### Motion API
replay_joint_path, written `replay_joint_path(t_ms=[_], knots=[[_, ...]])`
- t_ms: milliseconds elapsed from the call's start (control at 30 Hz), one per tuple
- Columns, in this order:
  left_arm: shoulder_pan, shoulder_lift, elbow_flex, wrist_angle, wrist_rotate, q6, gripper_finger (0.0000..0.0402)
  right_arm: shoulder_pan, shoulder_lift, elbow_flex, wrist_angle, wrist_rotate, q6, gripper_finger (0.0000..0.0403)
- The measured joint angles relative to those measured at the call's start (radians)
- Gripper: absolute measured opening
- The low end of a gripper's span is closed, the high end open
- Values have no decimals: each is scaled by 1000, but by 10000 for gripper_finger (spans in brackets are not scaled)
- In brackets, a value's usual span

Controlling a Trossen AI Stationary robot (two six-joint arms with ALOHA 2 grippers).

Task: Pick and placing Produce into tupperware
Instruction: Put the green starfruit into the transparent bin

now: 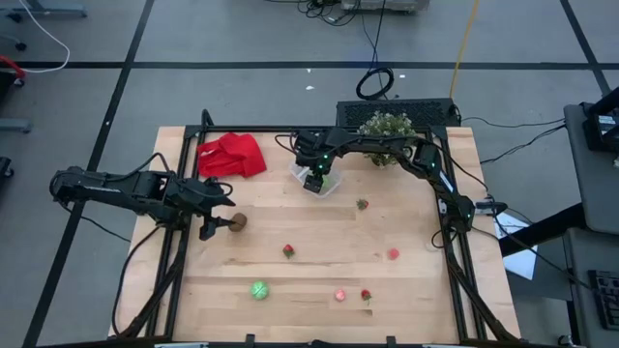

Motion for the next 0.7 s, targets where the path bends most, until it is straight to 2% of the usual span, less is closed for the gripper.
replay_joint_path(t_ms=[367, 700], knots=[[0, 0, 0, 0, 0, 0, 285, 0, 1, 5, -17, 1, -2, 233], [0, 0, 0, 0, 0, 0, 285, 0, -58, 7, -22, 7, 2, 233]])
